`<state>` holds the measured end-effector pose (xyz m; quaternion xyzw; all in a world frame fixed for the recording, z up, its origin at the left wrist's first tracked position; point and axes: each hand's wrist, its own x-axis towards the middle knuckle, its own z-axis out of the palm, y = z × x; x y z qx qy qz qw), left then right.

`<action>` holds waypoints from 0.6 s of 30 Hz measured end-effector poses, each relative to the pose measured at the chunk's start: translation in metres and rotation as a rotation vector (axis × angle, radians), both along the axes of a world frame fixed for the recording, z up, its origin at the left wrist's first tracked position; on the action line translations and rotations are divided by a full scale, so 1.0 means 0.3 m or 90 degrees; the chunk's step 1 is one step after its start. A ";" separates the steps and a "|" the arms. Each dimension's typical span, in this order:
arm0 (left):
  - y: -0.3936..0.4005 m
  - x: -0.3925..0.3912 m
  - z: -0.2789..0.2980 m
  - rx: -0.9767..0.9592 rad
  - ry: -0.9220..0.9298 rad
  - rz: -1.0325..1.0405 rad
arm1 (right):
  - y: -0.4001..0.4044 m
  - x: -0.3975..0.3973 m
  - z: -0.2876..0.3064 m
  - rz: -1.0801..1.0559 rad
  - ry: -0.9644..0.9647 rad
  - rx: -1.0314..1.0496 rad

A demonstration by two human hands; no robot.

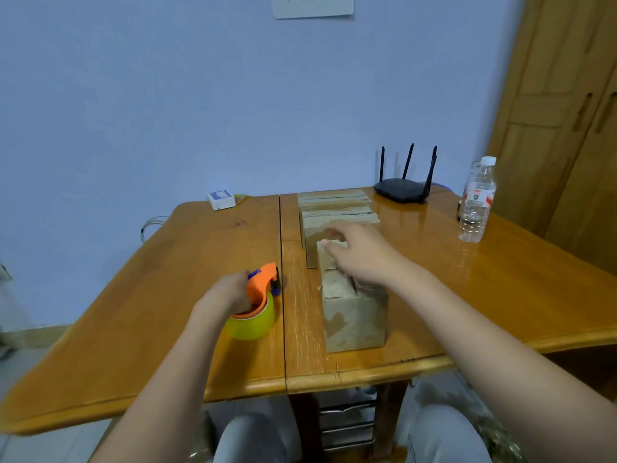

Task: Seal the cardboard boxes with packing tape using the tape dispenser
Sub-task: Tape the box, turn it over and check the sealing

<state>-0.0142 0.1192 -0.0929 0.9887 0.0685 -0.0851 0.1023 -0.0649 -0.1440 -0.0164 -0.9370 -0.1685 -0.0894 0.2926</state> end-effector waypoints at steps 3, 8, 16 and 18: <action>0.022 0.010 -0.019 -0.029 -0.041 0.024 | 0.067 0.019 0.011 0.014 -0.026 -0.009; 0.048 -0.024 0.018 -0.159 -0.017 -0.030 | 0.086 0.021 0.022 0.023 -0.071 0.009; 0.050 -0.164 0.220 -0.508 0.019 -0.264 | 0.101 -0.005 0.092 0.087 -0.028 0.097; 0.041 -0.180 0.244 -0.496 0.043 -0.295 | 0.105 -0.013 0.117 0.092 -0.034 0.110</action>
